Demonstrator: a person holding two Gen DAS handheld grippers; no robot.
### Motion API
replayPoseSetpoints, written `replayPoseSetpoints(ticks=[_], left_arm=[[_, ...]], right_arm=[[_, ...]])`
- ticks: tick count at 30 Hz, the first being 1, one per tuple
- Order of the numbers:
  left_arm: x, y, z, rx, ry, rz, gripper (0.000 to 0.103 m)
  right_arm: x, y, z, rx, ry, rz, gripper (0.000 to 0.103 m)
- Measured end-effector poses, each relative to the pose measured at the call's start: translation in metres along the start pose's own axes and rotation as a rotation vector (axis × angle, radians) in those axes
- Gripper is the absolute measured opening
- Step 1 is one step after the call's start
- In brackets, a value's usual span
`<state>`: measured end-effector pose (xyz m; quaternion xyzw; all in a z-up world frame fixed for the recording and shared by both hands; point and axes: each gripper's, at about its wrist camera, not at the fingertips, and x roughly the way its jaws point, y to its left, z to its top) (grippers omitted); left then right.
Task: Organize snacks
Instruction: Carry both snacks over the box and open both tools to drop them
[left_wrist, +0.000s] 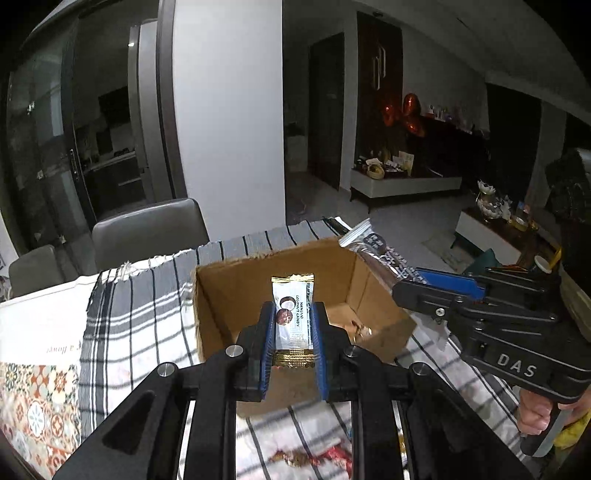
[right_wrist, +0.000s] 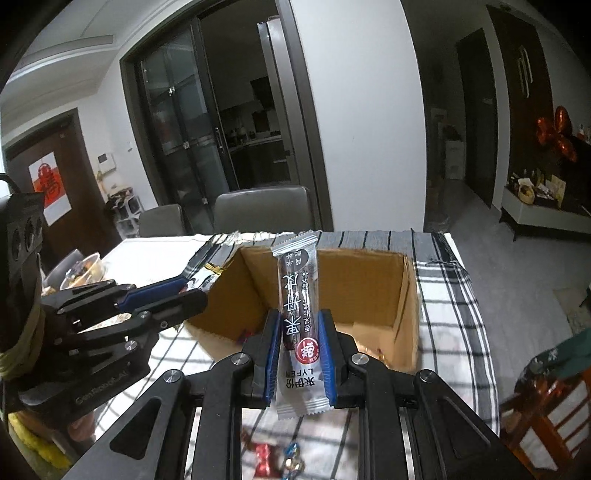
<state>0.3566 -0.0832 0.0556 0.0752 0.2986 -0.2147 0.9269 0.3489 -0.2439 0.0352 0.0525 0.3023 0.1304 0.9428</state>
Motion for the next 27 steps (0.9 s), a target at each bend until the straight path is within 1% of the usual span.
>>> replayPoseSetpoints(ticks=[6,7,8,10,11,13,17,20,27], left_arm=[[0.027,0.008,0.013,-0.007,0.003,0.0,0.021],[0.031,0.009,0.014,-0.008,0.004,0.006,0.022],[0.035,0.01,0.015,-0.008,0.007,0.011,0.03],[0.038,0.01,0.014,-0.009,0.004,0.016,0.04],[0.038,0.01,0.013,-0.004,-0.001,0.025,0.045],[0.038,0.01,0.012,0.002,-0.002,0.042,0.049],[0.028,0.006,0.004,0.011,-0.006,0.054,0.049],[0.017,0.003,-0.003,0.017,-0.02,0.067,0.049],[-0.013,-0.003,-0.023,0.03,-0.034,0.073,0.049]], right_arm=[[0.025,-0.014,0.012,0.0,0.0,-0.017,0.022],[0.029,-0.017,0.013,0.001,-0.004,-0.037,0.022],[0.031,-0.017,0.015,0.001,-0.005,-0.049,0.029],[0.034,-0.022,0.015,0.006,-0.016,-0.06,0.042],[0.033,-0.024,0.016,0.012,-0.022,-0.068,0.042],[0.032,-0.026,0.016,0.011,-0.024,-0.074,0.042],[0.021,-0.022,0.009,0.002,-0.033,-0.087,0.042],[0.012,-0.016,0.001,-0.01,-0.041,-0.081,0.042],[-0.008,0.0,-0.013,-0.015,-0.043,-0.043,0.042]])
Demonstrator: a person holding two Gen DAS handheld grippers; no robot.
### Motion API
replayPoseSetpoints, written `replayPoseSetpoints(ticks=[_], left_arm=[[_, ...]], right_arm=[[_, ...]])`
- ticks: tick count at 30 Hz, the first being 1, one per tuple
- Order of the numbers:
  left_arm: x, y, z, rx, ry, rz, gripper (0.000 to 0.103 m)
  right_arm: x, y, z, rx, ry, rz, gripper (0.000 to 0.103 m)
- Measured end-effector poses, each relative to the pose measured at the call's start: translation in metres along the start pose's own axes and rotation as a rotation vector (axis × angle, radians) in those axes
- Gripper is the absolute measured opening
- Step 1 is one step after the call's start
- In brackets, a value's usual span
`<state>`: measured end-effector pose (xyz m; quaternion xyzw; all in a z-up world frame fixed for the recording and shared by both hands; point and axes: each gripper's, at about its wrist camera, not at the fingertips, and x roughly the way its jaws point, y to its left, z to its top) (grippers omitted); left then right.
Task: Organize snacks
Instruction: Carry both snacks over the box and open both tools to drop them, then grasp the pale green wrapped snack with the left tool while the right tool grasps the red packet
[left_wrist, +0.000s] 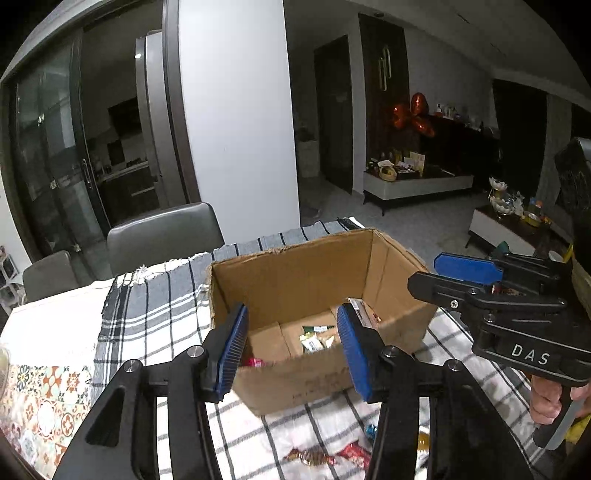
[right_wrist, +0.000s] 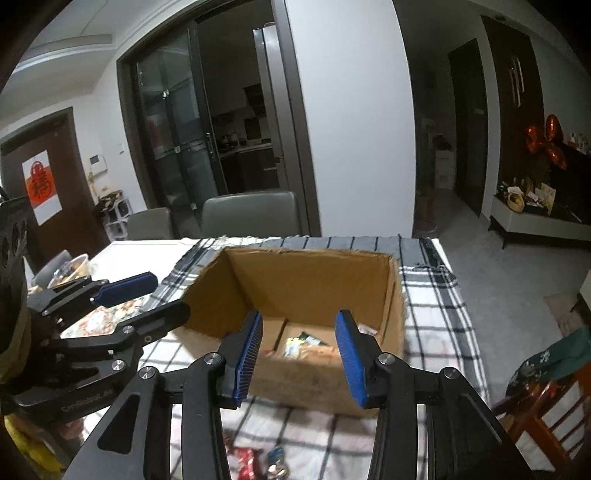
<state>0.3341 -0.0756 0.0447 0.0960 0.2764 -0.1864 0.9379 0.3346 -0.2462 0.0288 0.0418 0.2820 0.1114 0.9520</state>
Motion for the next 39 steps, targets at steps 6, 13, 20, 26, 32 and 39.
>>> replayPoseSetpoints(ticks=[6,13,20,26,32,39], left_arm=[[-0.025,-0.001,-0.02,-0.008,-0.009,0.012,0.049],[-0.038,-0.002,-0.051,-0.014,0.029,0.026,0.049],[-0.05,-0.008,-0.083,-0.001,0.066,0.035,0.049],[-0.046,-0.008,-0.113,-0.024,0.127,0.022,0.049],[-0.036,-0.01,-0.135,-0.035,0.182,-0.012,0.046],[-0.022,-0.01,-0.151,-0.046,0.227,-0.049,0.041]], right_arm=[[-0.014,0.017,-0.022,0.002,0.01,0.036,0.042],[-0.019,0.031,-0.053,-0.02,0.051,0.063,0.042],[-0.019,0.041,-0.079,-0.029,0.094,0.081,0.042],[-0.012,0.053,-0.098,-0.055,0.144,0.099,0.042],[0.0,0.057,-0.121,-0.056,0.207,0.114,0.042],[0.018,0.057,-0.136,-0.053,0.27,0.115,0.042]])
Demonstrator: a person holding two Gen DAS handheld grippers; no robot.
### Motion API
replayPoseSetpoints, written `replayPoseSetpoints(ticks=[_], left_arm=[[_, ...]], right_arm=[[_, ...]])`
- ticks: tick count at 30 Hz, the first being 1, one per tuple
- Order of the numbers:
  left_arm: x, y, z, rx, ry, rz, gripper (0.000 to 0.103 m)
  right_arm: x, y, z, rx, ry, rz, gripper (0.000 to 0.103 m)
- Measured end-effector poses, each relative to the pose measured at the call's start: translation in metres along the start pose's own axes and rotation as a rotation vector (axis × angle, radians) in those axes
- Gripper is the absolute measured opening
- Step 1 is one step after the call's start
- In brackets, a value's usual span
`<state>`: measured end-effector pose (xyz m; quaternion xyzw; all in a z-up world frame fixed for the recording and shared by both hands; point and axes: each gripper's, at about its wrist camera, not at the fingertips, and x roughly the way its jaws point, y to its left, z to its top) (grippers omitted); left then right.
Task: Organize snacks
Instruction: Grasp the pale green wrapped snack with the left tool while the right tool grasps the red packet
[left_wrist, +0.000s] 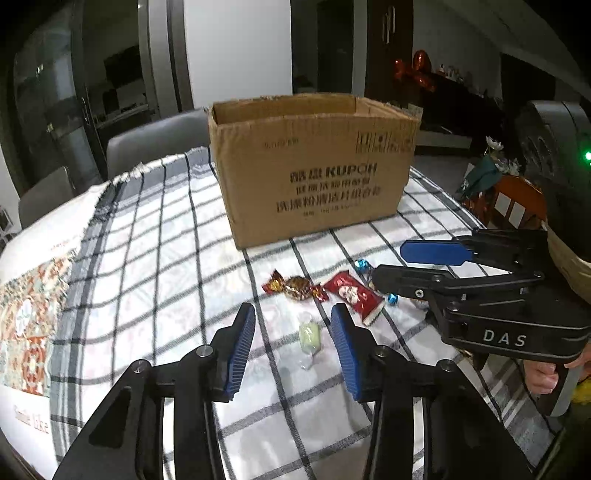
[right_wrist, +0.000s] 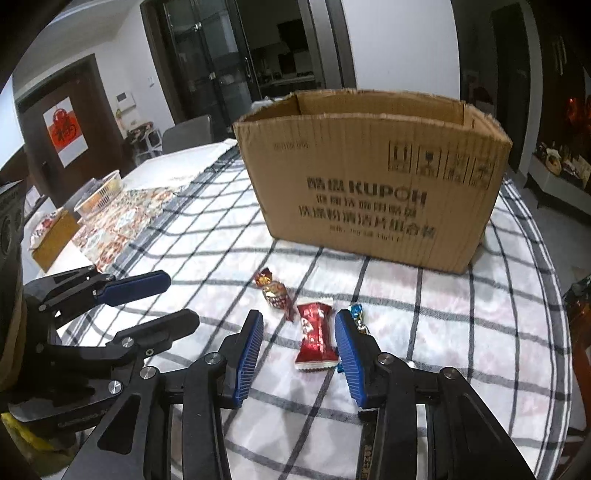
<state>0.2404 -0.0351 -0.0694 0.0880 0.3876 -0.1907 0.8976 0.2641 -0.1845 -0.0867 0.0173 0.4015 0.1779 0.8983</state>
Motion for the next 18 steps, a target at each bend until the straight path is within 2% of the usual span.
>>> replayPoseSetpoints(ticks=[8,18], left_arm=[[0.024,-0.001,-0.01,-0.015,0.067,-0.059,0.032],[0.049,-0.004,-0.015,-0.021,0.122,-0.091,0.03]], right_arm=[[0.021,-0.005,-0.006,0.013,0.048,0.005,0.041],[0.039,-0.009,-0.006,0.015,0.078,0.003,0.041]])
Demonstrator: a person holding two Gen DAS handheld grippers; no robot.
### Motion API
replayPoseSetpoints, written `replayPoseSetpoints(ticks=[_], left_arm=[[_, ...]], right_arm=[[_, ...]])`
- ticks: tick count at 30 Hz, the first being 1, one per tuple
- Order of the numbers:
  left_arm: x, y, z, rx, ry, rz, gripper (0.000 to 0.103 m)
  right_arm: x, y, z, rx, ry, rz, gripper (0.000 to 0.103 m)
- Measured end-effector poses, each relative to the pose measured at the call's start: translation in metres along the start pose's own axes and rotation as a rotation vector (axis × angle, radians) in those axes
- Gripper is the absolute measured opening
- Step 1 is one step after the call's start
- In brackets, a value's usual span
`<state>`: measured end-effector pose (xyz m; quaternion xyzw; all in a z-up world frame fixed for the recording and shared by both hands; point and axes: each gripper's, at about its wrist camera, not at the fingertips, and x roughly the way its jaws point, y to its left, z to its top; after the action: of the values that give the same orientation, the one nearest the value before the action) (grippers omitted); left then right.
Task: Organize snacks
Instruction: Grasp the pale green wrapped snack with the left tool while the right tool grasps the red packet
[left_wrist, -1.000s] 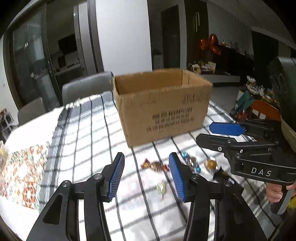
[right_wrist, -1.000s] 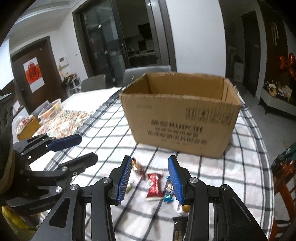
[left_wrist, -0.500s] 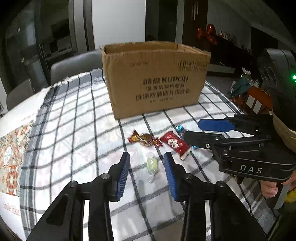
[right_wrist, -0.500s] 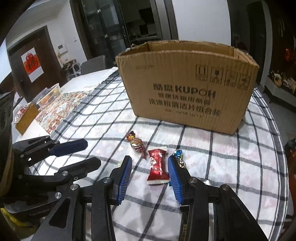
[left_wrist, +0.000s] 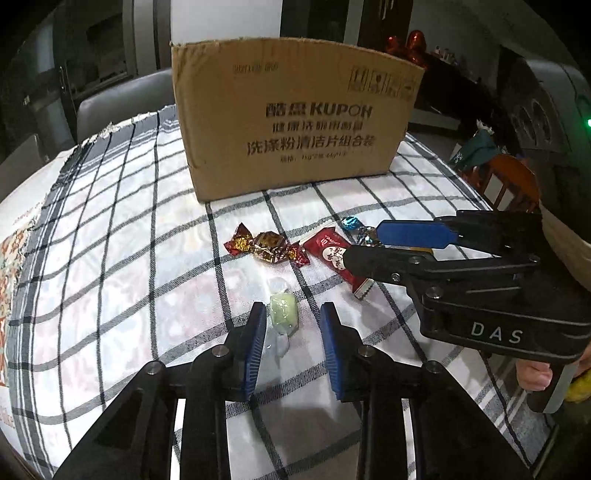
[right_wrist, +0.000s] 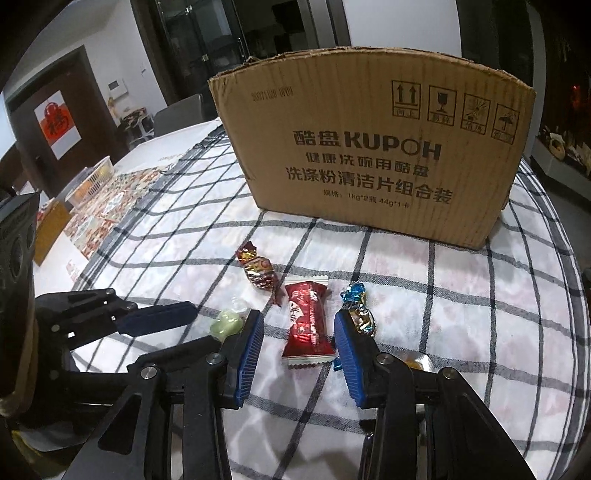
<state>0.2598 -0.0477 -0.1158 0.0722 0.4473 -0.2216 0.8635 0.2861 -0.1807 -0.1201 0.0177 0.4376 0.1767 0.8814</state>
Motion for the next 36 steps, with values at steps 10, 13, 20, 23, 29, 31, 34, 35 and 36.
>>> replayPoseSetpoints(ticks=[10,13,20,23,29,31,34,35,36], left_arm=[[0.017,0.001,0.001,-0.013,0.022,0.011,0.026],[0.018,0.001,0.001,-0.018,0.021,0.014,0.023],[0.022,0.003,0.0,-0.025,0.022,0.018,0.018],[0.021,0.003,0.0,-0.03,0.02,0.019,0.018],[0.009,0.004,0.001,-0.04,-0.008,0.024,0.018],[0.003,0.002,0.002,-0.04,-0.019,0.03,0.018],[-0.006,0.001,0.002,-0.045,-0.036,0.032,0.018],[-0.009,0.001,0.003,-0.048,-0.042,0.032,0.018],[-0.013,0.0,0.003,-0.05,-0.048,0.034,0.018]], right_arm=[[0.018,0.001,-0.001,-0.022,0.038,-0.003,0.04],[0.024,0.001,-0.001,-0.027,0.052,-0.007,0.036],[0.03,0.0,-0.004,-0.025,0.057,-0.025,0.028],[0.027,0.0,-0.004,-0.018,0.051,-0.027,0.027],[0.017,0.001,-0.004,-0.013,0.033,-0.028,0.026],[0.012,0.002,-0.004,-0.012,0.023,-0.032,0.026],[0.004,0.002,-0.005,-0.006,0.01,-0.032,0.024],[0.002,0.003,-0.005,-0.005,0.007,-0.031,0.024],[-0.001,0.003,-0.005,-0.005,0.002,-0.031,0.024]])
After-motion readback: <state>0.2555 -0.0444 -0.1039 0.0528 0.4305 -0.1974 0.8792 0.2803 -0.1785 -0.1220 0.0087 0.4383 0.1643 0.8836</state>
